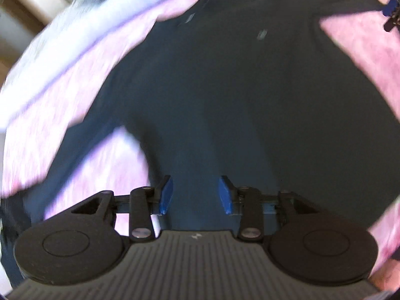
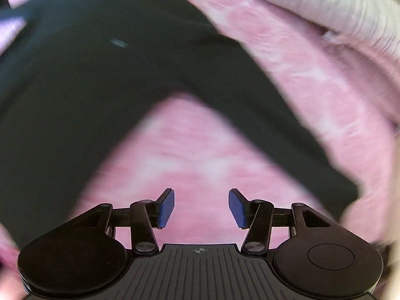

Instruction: Fold clothes

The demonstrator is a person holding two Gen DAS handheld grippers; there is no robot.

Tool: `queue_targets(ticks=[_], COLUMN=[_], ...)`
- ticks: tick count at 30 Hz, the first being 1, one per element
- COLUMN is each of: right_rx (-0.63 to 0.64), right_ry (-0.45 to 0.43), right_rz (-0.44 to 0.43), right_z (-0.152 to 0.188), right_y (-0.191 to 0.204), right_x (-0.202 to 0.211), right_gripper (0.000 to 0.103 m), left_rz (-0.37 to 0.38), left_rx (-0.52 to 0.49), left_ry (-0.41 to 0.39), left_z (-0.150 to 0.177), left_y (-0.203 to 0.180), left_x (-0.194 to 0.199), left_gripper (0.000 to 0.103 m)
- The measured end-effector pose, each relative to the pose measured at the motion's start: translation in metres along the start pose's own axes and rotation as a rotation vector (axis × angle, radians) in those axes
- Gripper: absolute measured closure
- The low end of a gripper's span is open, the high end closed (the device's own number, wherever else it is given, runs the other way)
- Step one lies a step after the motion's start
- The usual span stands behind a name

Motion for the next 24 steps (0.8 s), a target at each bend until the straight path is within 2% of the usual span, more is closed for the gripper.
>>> queue_targets(ticks=[5, 9, 11, 14, 17, 20, 21, 22, 24], right_rx=[-0.219, -0.357, -0.426, -0.529, -0.651, -0.701, -0.709, -0.716, -0.775], right_ry=[0.024, 0.054, 0.069, 0.091, 0.091, 0.064, 0.057, 0.049, 0.036], right_rz=[-0.181, -0.209, -0.222, -0.241, -0.219, -0.200, -0.185, -0.168, -0.178], right_z=[0.025, 0.066, 0.086, 0.117, 0.148, 0.165, 0.169, 0.172, 0.178], right_y=[0.080, 0.124, 0.146, 0.179, 0.174, 0.164, 0.159, 0.155, 0.145], right_x=[0.019, 0.013, 0.010, 0.005, 0.003, 0.000, -0.003, -0.006, -0.015], right_gripper=[0.051, 0.051, 0.051, 0.051, 0.051, 0.051, 0.051, 0.051, 0.051], left_rz=[0.084, 0.232, 0.256, 0.316, 0.386, 0.393, 0.401, 0.411, 0.430], left_rx=[0.127, 0.213, 0.200, 0.235, 0.267, 0.274, 0.281, 0.290, 0.306], left_ry=[0.043, 0.033, 0.041, 0.046, 0.059, 0.038, 0.035, 0.033, 0.028], left_z=[0.091, 0.139, 0.157, 0.176, 0.187, 0.189, 0.189, 0.189, 0.190], left_y=[0.035, 0.047, 0.051, 0.055, 0.050, 0.047, 0.046, 0.045, 0.043], left_x=[-0.001, -0.007, -0.012, -0.023, -0.034, -0.036, -0.035, -0.033, -0.030], left_gripper=[0.067, 0.067, 0.067, 0.067, 0.068, 0.067, 0.070, 0.074, 0.095])
Point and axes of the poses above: each gripper's, at about its wrist camera, not at the fingertips, and x roughly against the way its jaws point, y to its left, z to its underside, the point moved 10 cm from there along -x, roughly the way its jaws point, and after that the axes turned 8 degrees about z, right-handed, at the moved point
